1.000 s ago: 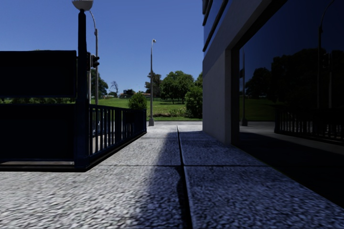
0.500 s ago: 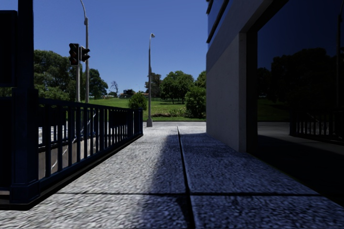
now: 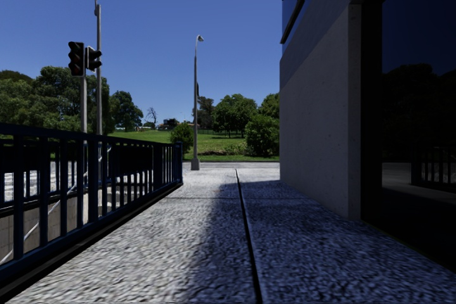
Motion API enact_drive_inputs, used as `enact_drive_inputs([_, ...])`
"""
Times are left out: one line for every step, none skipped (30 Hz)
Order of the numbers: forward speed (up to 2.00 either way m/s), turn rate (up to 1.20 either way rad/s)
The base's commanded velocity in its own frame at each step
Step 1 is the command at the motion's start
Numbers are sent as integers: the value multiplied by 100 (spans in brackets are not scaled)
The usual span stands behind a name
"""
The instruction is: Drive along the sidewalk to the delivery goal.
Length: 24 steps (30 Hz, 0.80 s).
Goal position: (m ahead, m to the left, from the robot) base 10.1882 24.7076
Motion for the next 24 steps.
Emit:
enact_drive_inputs([200, 0])
enact_drive_inputs([200, 0])
enact_drive_inputs([200, 0])
enact_drive_inputs([200, 0])
enact_drive_inputs([200, 0])
enact_drive_inputs([200, 0])
enact_drive_inputs([200, 0])
enact_drive_inputs([200, 0])
enact_drive_inputs([200, 0])
enact_drive_inputs([200, 0])
enact_drive_inputs([200, 0])
enact_drive_inputs([200, 0])
enact_drive_inputs([200, 0])
enact_drive_inputs([200, 0])
enact_drive_inputs([200, 0])
enact_drive_inputs([200, 0])
enact_drive_inputs([200, 0])
enact_drive_inputs([200, 0])
enact_drive_inputs([200, 0])
enact_drive_inputs([200, 0])
enact_drive_inputs([200, 0])
enact_drive_inputs([200, 0])
enact_drive_inputs([200, 0])
enact_drive_inputs([200, 0])
